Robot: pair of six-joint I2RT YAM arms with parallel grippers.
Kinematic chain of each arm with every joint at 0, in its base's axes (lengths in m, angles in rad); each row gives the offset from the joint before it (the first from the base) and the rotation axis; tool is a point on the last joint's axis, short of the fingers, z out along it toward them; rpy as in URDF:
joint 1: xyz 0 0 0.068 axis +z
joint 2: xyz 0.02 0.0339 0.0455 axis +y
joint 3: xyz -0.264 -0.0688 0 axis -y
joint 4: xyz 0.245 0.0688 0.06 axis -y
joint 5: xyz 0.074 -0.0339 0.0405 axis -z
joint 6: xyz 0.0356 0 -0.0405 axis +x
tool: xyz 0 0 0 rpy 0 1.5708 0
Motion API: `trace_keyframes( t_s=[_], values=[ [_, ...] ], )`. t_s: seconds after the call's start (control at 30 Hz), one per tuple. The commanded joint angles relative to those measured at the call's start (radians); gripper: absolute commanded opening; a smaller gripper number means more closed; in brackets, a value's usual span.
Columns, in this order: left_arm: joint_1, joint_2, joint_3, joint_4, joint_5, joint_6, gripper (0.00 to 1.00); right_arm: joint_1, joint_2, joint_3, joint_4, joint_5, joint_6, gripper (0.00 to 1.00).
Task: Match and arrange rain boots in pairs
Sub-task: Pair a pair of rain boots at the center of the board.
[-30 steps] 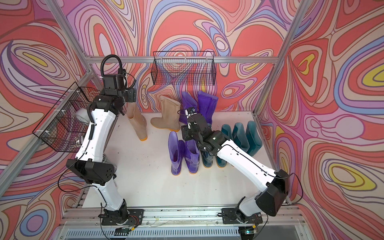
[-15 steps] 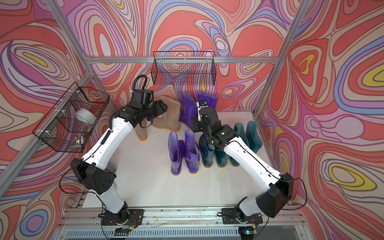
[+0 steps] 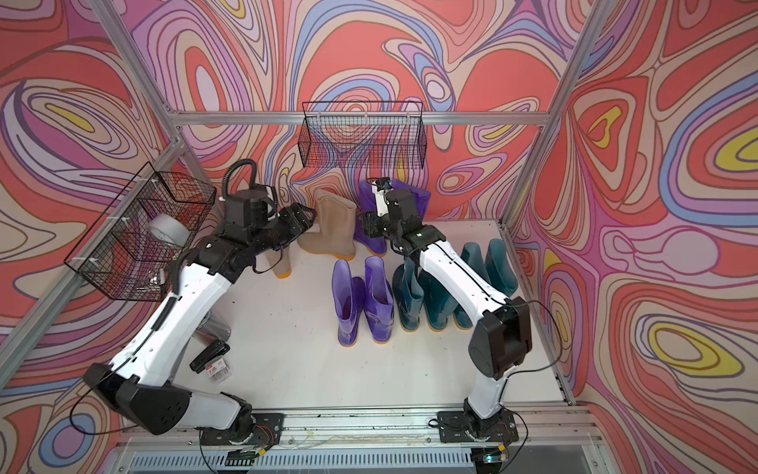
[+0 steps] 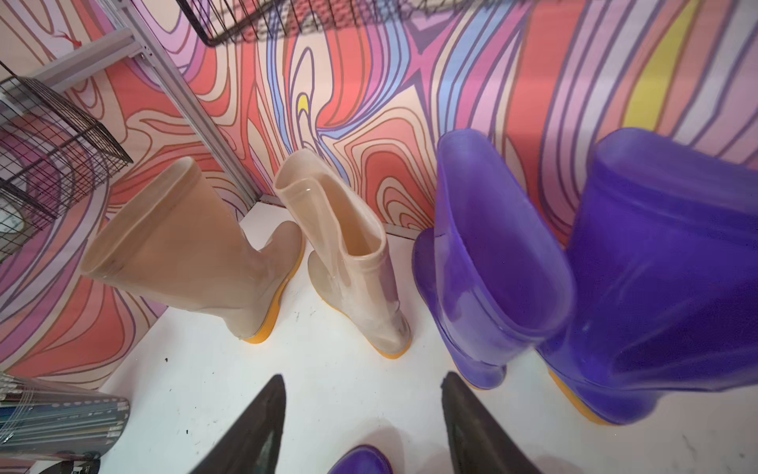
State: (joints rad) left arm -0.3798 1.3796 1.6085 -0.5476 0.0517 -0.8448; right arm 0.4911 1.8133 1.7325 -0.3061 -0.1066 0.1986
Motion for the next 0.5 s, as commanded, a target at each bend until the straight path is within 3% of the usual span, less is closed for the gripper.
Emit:
trace_keyframes(
  t_s=[0.0,0.2,0.47],
  values=[
    [0.005,-0.086,-0.079,-0.096,-0.149,0.076,0.76,-0.002,0.087,0.067,0.024,-0.040,-0.033,0.63],
    [0.050,-0.194,-0.203,-0.111,-0.153,0.089,0.78,-0.003,0.210,0.170,0.030,-0.050,-0.042,0.63],
    [0.087,-0.206,-0.268,-0.110,-0.130,0.093,0.79,-0.003,0.339,0.300,-0.004,-0.063,-0.063,0.63]
  ],
)
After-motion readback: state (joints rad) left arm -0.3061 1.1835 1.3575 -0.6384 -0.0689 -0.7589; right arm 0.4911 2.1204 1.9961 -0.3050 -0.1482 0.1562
